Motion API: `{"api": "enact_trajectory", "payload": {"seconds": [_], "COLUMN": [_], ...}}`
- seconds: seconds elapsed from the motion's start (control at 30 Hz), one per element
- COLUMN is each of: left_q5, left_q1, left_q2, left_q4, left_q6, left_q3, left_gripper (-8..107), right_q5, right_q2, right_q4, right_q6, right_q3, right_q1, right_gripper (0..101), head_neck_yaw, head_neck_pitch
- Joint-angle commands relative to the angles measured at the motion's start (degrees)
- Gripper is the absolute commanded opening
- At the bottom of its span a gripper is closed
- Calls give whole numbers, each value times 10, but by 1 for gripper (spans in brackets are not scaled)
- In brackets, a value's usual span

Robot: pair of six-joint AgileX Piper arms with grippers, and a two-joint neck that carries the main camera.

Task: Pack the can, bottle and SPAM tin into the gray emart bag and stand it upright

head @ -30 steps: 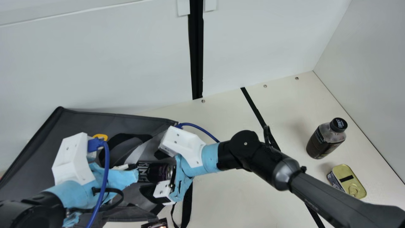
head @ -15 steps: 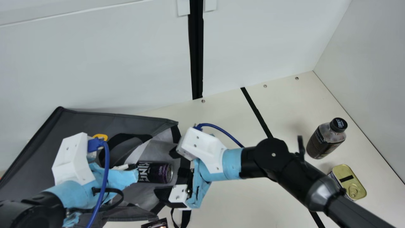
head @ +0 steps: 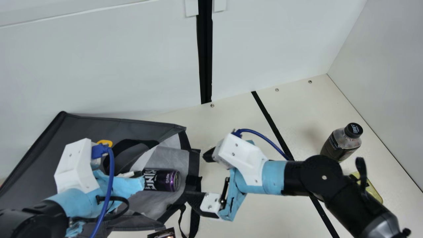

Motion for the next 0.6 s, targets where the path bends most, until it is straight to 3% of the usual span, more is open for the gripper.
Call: {"api": "enact_trajectory", "payload": {"seconds": [0.0,0.57], "left_q5": [0,0], "left_q1": [0,0], "left_q2": [0,0], "left_q4": [0,0], "left_q6": [0,0], "left_q3": [0,0], "left_gripper": [-8,-8], "right_q5": [0,13], "right_q2": [-12,-94], "right_q4": [-11,-107], "right_q6": [9,82], "right_q3": [1,-4], "right_q1": [-14,-122], "right_gripper": [95,95], "head_neck_yaw": [0,0], "head_neck_pitch": [-13,-13]}}
